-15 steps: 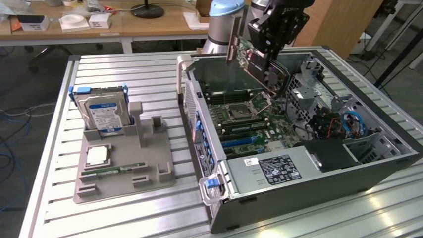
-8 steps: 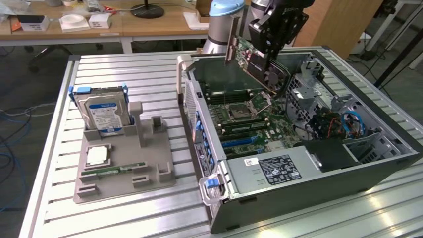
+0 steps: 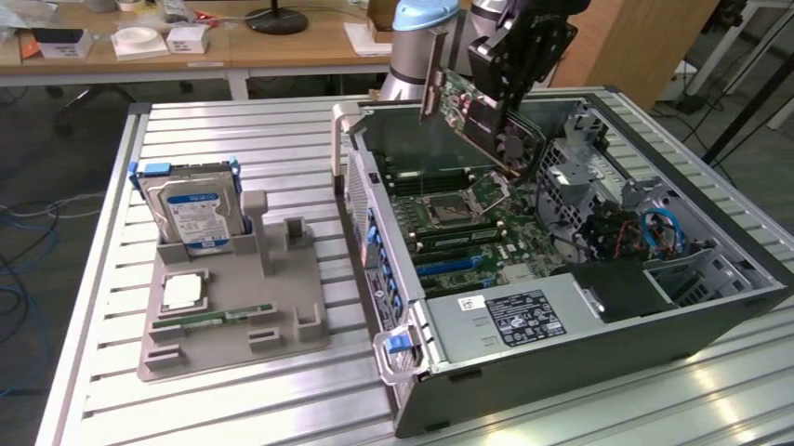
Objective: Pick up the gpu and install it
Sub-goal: 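Insert the gpu into the slot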
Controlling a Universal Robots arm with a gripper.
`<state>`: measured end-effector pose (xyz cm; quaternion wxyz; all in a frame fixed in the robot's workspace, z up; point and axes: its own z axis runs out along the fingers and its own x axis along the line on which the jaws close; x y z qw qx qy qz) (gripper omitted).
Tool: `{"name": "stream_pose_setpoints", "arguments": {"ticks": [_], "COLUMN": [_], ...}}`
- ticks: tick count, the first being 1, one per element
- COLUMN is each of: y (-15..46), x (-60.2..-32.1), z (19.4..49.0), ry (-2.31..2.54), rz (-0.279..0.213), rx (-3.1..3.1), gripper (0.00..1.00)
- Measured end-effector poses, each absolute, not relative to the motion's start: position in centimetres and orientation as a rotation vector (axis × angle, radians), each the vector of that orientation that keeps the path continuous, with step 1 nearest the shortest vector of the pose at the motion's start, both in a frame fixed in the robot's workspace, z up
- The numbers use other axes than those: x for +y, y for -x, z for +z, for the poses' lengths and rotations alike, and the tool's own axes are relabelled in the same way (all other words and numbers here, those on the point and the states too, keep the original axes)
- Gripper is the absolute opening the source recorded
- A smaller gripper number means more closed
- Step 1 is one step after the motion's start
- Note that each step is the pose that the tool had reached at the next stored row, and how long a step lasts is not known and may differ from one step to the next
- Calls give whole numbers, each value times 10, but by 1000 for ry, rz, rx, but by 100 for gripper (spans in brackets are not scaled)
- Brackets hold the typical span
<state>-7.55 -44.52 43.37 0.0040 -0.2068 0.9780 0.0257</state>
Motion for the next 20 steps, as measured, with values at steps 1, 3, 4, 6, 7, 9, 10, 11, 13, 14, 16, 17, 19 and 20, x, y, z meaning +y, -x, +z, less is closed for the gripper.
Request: {"name": "stream_pose_setpoints", "arguments": {"ticks": [1, 3, 4, 6, 7, 9, 10, 11, 13, 14, 16, 17, 19, 20], "y": [75, 76, 76, 76, 75, 76, 76, 76, 76, 76, 75, 76, 76, 75], "x": [-445, -445, -445, -445, -445, -445, -445, -445, -445, -445, -445, -445, -445, -445], "z": [434, 434, 434, 434, 434, 434, 434, 434, 434, 434, 434, 434, 434, 434], "ry": [655, 668, 676, 689, 696, 710, 716, 724, 737, 744, 758, 765, 779, 786], "rz": [80, 81, 81, 81, 81, 81, 81, 81, 81, 81, 81, 81, 81, 81], "rx": [3063, 3061, 3059, 3057, 3055, 3052, 3051, 3049, 3046, 3045, 3041, 3040, 3036, 3035], "gripper": [26, 26, 26, 26, 26, 26, 26, 26, 26, 26, 26, 26, 26, 26]}}
